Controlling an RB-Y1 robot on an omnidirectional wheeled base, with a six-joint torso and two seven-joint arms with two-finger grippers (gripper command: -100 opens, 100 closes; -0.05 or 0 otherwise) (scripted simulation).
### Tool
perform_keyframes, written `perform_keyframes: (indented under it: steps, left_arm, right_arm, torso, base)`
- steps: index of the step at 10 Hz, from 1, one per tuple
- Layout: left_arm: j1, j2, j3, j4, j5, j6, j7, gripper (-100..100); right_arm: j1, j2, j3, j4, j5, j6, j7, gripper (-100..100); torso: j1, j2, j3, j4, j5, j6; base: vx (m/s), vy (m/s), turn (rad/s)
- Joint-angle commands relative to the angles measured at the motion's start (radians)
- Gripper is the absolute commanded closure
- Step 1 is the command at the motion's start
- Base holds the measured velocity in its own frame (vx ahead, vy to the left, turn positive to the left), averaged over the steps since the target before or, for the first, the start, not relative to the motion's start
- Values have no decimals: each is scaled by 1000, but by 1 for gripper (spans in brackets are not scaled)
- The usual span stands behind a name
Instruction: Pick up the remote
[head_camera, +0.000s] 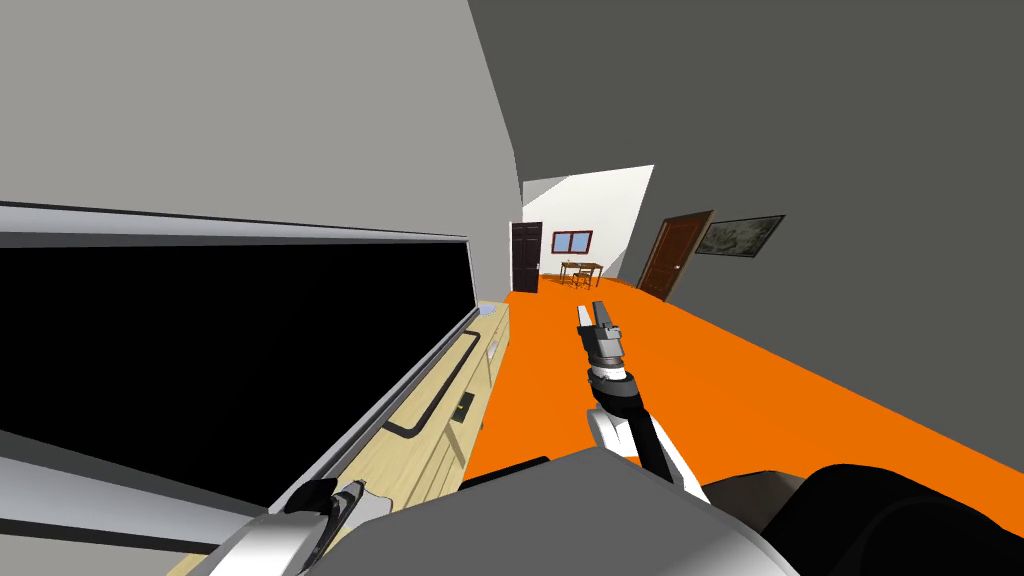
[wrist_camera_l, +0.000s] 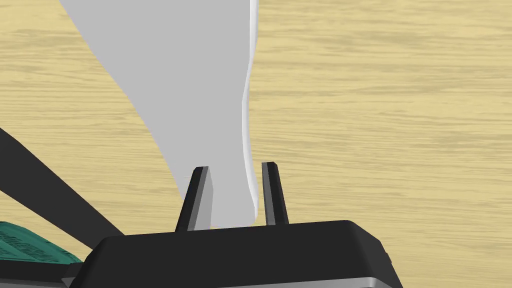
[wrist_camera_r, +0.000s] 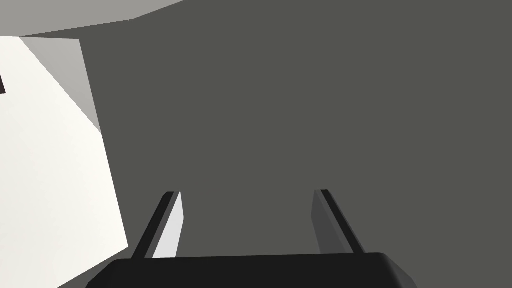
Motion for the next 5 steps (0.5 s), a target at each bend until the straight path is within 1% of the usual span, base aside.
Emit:
perform_keyframes:
  steps: [1, 2, 3, 4, 5]
  left_arm:
    - [7, 20, 2, -36, 12, 21, 3, 100]
    - [9, 32, 3, -53, 20, 33, 4, 100]
    - [7, 25, 2, -39, 17, 23, 2, 100]
    - [7, 26, 2, -42, 17, 25, 3, 0]
    - [-10, 60, 41, -58, 21, 19, -1, -100]
  right_arm:
    - [0, 0, 0, 0, 0, 0, 0, 0]
    - [0, 0, 0, 0, 0, 0, 0, 0]
    - [0, 0, 0, 0, 0, 0, 0, 0]
    - [0, 0, 0, 0, 0, 0, 0, 0]
    - [0, 0, 0, 0, 0, 0, 0, 0]
  torso:
    - [0, 0, 0, 0, 0, 0]
    - [-1, 0, 0, 0, 0, 0]
    - [-2, 0, 0, 0, 0, 0]
    - [-1, 0, 0, 0, 0, 0]
    - [0, 0, 0, 0, 0, 0]
  base:
    - [-10, -37, 52]
    - [-12, -39, 39]
    - [-5, -17, 9]
    - [0, 0, 0]
    - [9, -10, -28]
